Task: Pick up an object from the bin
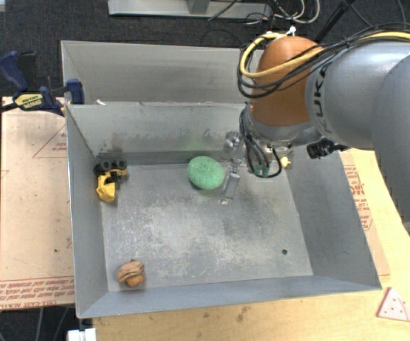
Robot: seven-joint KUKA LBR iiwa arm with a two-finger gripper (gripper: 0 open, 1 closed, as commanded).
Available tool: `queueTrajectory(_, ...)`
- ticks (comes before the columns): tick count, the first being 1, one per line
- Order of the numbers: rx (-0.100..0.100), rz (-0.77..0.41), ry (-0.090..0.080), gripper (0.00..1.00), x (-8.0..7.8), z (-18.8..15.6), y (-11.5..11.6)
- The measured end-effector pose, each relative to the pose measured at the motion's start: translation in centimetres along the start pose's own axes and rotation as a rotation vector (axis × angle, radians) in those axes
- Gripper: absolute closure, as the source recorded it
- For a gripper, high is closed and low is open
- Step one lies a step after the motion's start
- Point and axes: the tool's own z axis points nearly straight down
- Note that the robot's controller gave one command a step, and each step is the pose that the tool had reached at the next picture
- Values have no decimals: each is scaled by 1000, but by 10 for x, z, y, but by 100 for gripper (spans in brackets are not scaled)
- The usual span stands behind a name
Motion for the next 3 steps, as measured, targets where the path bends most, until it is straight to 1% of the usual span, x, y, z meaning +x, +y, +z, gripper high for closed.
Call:
queueTrajectory(1,-1,29,-5,0,-12,68,12)
queueTrajectory(2,-2,132,-9,100,-1,69,27)
queueTrajectory(3,-2,132,-9,100,-1,69,27)
